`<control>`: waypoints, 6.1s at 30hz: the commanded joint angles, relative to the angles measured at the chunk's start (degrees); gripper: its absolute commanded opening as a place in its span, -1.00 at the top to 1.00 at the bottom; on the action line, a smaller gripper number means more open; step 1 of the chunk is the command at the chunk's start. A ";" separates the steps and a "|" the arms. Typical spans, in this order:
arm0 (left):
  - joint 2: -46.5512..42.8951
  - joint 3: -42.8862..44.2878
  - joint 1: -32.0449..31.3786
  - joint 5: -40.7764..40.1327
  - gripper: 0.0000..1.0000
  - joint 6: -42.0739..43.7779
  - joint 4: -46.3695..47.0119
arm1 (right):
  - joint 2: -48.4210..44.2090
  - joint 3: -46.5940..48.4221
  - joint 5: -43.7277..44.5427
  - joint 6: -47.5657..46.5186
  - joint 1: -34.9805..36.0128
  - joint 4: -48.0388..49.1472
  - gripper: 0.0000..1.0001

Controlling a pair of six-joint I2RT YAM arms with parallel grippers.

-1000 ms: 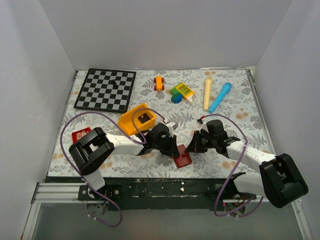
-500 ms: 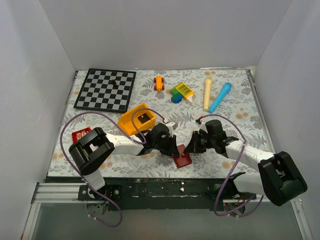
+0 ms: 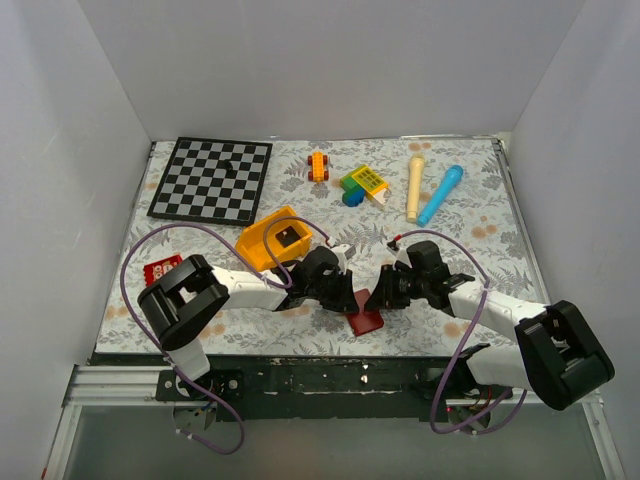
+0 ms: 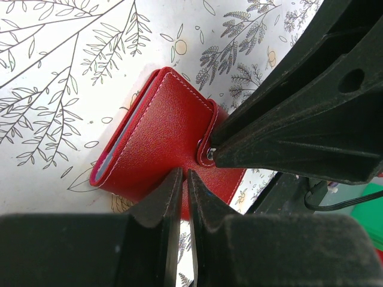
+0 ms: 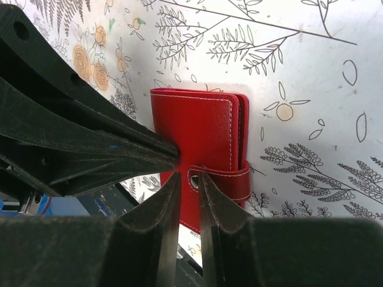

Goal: Put the credit cards into the card holder
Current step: Close the card holder at the center of the board.

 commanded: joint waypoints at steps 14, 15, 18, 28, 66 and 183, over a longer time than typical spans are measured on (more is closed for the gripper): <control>0.75 -0.19 -0.34 -0.30 0.84 0.09 -0.75 | -7.45 1.35 7.25 -1.74 1.40 -4.96 0.58; 0.84 -0.19 -0.34 -0.30 0.84 0.18 -0.75 | -7.81 1.61 7.51 -2.27 1.49 -5.84 0.58; 1.10 -0.11 -0.34 -0.04 0.84 0.09 -0.49 | -7.90 2.05 7.34 -2.98 1.40 -7.87 0.58; 1.28 -0.11 -0.34 -0.12 0.85 0.00 -0.40 | -6.50 1.52 6.20 -2.80 1.66 -6.73 0.58; 1.28 -0.55 -0.34 0.05 0.87 0.09 -0.14 | -0.17 5.57 7.87 -2.80 4.83 -5.06 0.55; 2.24 -0.63 -0.34 1.20 0.90 -0.18 0.92 | -0.16 14.44 26.32 -6.58 15.46 -22.20 0.53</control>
